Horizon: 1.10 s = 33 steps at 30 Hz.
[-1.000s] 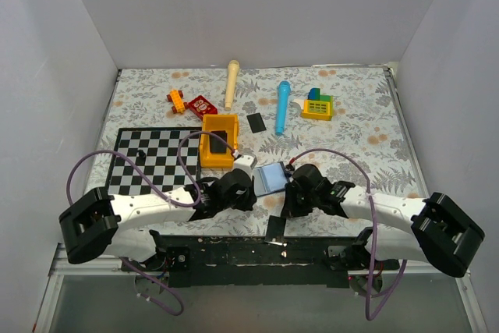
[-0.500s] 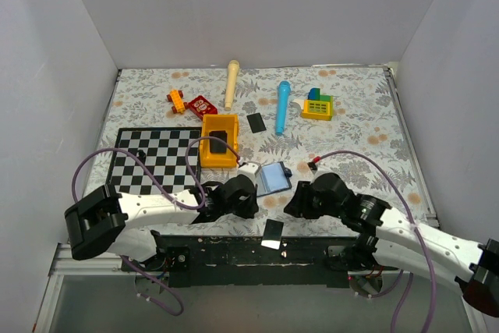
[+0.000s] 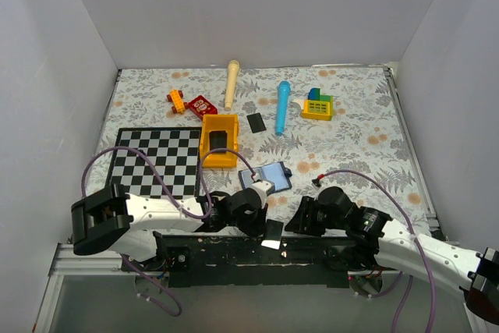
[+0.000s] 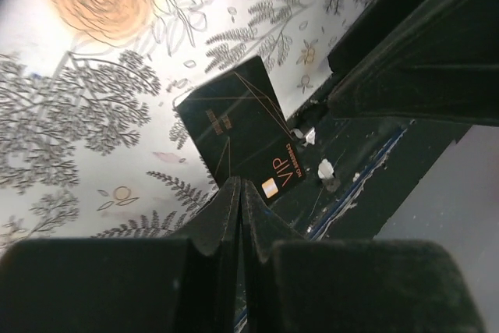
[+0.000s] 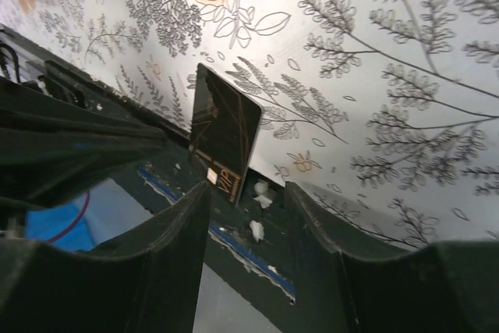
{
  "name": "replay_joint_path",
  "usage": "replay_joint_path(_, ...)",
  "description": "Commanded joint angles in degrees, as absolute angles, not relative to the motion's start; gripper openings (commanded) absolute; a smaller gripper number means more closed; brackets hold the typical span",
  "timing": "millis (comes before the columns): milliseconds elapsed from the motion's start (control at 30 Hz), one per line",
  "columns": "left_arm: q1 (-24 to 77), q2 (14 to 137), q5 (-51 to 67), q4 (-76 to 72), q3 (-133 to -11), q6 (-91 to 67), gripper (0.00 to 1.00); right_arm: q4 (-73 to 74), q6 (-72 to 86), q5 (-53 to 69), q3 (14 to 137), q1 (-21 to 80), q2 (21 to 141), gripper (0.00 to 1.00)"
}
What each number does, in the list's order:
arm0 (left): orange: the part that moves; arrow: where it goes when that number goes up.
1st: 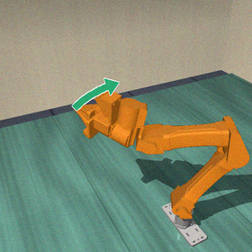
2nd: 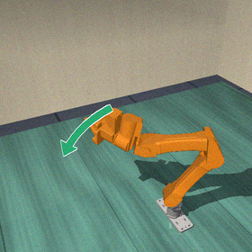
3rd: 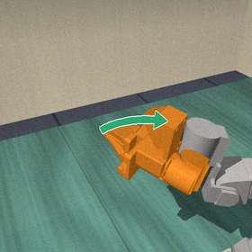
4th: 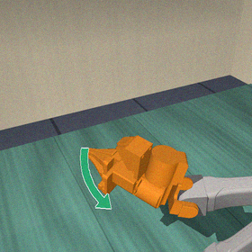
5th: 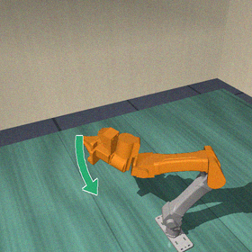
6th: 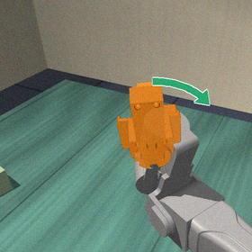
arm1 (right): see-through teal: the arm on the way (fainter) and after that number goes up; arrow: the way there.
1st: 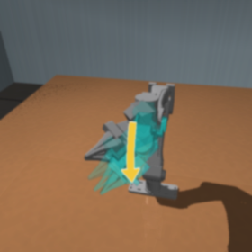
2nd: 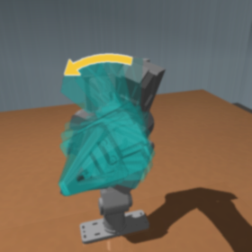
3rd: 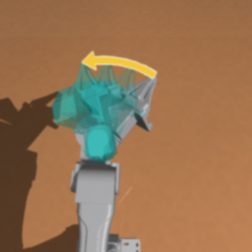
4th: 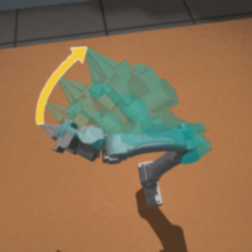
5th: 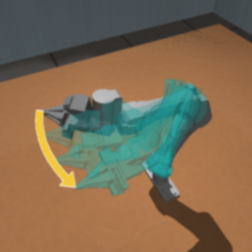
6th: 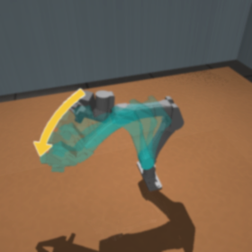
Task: Put the credit cards into the card holder
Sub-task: Pick up the credit card at the corner of the board.
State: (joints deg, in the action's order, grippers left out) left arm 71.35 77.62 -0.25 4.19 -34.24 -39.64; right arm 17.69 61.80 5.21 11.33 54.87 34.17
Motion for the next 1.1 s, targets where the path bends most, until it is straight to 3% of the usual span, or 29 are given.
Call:
replay_joint_path(0, 73.21, 81.82, 2.55, 2.99, -36.73, -39.72, 0.0, 8.01, 64.95, 9.75, 9.85, 55.37, 38.13, 0.48)
replay_joint_path(467, 73.39, 85.61, 2.2, 5.36, -37.71, -40.69, 0.0, 4.05, 66.09, 12.22, 9.58, 56.86, 45.7, 0.44)
replay_joint_path(767, 73.3, 84.9, 1.93, 5.45, -37.35, -40.78, 0.0, -3.24, 64.51, 12.57, 11.86, 57.3, 56.5, 0.43)
replay_joint_path(1067, 73.3, 84.46, 2.02, 5.19, -36.83, -41.04, 0.0, -10.45, 64.42, 13.1, 11.95, 57.39, 63.19, 0.3)
